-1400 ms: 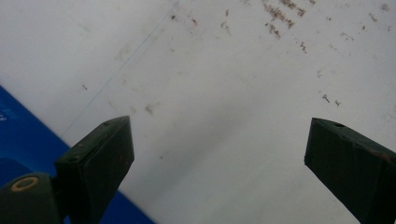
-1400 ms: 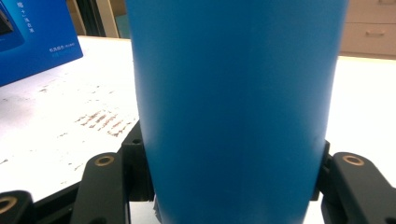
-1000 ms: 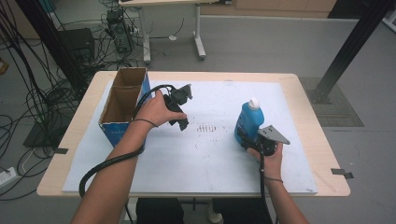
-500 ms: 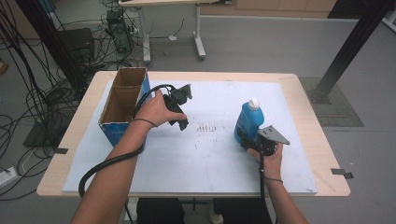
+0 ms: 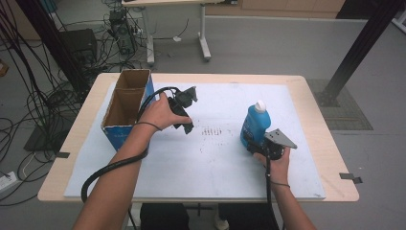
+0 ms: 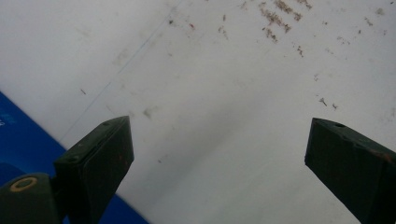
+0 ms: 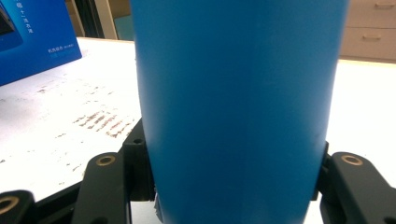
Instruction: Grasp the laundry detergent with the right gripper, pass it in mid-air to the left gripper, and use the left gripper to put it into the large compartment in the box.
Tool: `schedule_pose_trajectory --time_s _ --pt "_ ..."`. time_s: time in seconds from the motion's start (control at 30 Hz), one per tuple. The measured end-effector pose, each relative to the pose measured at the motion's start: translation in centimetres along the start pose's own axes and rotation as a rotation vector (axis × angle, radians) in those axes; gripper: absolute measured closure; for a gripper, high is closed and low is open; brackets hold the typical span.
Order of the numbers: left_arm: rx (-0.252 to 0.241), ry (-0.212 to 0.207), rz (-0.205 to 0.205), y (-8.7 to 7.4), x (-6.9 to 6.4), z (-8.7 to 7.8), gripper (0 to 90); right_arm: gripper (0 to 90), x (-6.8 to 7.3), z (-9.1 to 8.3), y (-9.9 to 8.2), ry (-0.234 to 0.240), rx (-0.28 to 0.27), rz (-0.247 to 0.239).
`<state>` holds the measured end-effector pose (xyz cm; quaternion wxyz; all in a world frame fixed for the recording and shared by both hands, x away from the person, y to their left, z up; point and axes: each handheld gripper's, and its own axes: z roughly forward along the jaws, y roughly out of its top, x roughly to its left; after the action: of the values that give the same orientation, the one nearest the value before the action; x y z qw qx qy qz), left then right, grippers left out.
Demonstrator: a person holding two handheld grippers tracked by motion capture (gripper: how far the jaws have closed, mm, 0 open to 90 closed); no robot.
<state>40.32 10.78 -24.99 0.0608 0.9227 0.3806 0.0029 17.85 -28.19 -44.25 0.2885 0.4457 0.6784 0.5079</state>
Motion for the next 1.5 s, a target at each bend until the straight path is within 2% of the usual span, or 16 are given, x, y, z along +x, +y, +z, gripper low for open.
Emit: schedule_pose_trajectory --time_s 0.7,1.5 --pt "-0.004 -0.002 0.004 0.1 -0.1 -0.1 8.3 40.7 0.1 0.0 -0.1 -0.004 -0.003 0.003" --pt "-0.015 -0.002 -0.003 -0.3 0.0 -1.1 8.4 40.7 0.0 0.0 0.0 -0.001 -0.001 0.006"
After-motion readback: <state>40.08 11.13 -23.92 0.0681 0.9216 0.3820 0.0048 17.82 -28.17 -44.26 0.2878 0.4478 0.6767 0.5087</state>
